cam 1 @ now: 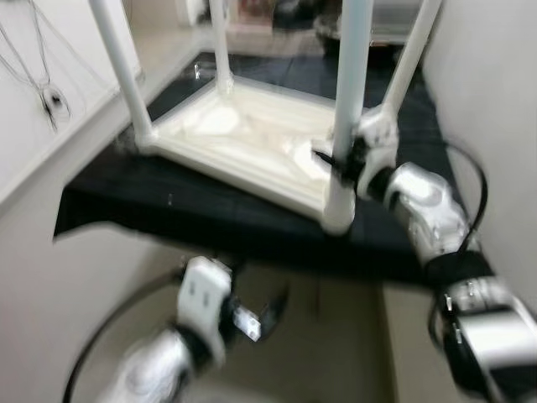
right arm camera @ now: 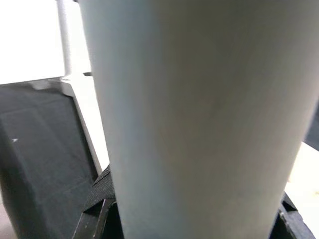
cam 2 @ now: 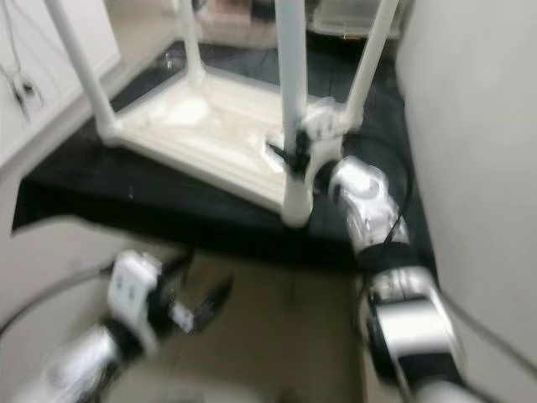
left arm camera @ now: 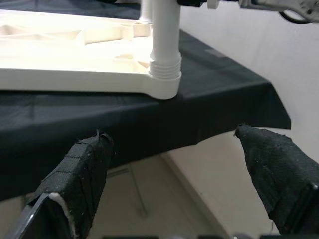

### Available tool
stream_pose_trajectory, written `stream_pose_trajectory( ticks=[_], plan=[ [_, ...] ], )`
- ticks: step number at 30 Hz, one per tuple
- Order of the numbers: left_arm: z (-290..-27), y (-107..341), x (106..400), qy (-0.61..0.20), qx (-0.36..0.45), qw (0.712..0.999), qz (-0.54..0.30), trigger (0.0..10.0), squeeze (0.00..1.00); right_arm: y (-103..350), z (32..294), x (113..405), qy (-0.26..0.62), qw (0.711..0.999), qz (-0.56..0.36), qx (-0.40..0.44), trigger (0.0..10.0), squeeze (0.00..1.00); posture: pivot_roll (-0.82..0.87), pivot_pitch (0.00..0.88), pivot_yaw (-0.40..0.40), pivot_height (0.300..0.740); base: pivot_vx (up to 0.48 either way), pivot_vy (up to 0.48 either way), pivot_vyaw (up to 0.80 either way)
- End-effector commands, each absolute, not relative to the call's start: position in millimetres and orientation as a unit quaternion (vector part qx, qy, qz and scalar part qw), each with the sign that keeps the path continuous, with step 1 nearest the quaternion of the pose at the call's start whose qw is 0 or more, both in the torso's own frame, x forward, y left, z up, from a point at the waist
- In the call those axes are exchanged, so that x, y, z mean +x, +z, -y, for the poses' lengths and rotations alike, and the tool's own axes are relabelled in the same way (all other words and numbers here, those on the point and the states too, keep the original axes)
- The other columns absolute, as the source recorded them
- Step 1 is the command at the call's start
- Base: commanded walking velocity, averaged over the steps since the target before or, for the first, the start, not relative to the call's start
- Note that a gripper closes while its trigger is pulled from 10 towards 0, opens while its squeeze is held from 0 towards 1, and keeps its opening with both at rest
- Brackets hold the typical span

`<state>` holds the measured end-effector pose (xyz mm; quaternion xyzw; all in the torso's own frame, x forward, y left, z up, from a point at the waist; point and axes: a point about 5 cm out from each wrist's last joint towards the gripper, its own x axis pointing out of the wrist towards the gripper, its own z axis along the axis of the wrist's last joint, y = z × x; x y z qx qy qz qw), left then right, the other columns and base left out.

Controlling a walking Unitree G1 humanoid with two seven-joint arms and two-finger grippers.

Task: Building children table

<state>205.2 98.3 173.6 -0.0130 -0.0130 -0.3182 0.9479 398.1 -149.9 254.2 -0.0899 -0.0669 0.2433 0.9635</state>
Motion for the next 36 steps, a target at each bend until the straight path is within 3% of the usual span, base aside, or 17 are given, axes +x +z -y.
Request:
stream_pose_trajectory(
  ticks=[1,8,18,26,28,36],
  plan=[
    [-98.4,170.4,204.7,-0.316,-0.008,0.949,0.006,10.0,0.0,190.4,152.5,395.2,0.223,0.97,-0.072,-0.06,10.0,0.0,0.12,0.231,0.003,0.74,0.0,0.0,0.0],
    [-98.1,170.6,207.1,-0.312,-0.006,0.95,0.009,10.0,0.0,186.6,151.4,403.7,0.068,0.994,-0.08,0.005,10.0,0.0,0.12,0.236,-0.003,0.74,0.0,0.0,0.0],
    [-99.1,170.3,208.1,-0.31,-0.006,0.951,0.011,10.0,0.0,186.5,155.7,405.4,-0.04,0.996,-0.077,0.025,10.0,0.0,0.11,0.24,-0.003,0.74,0.0,0.0,0.0],
    [-100.0,171.3,209.3,-0.31,-0.004,0.951,0.013,10.0,0.0,194.3,142.5,404.1,-0.141,0.988,-0.05,0.024,10.0,0.0,0.12,0.241,0.002,0.74,0.0,0.0,0.0],
    [-100.8,172.1,210.1,-0.31,-0.002,0.951,0.015,10.0,0.0,198.6,138.3,401.2,-0.202,0.979,-0.034,0.012,10.0,0.0,0.12,0.242,0.0,0.74,0.0,0.0,0.0],
    [-100.6,172.5,210.5,-0.309,-0.002,0.951,0.016,10.0,0.0,205.9,122.6,394.2,-0.292,0.956,-0.018,0.013,10.0,0.0,0.11,0.243,-0.004,0.74,0.0,0.0,0.0]
  ],
)
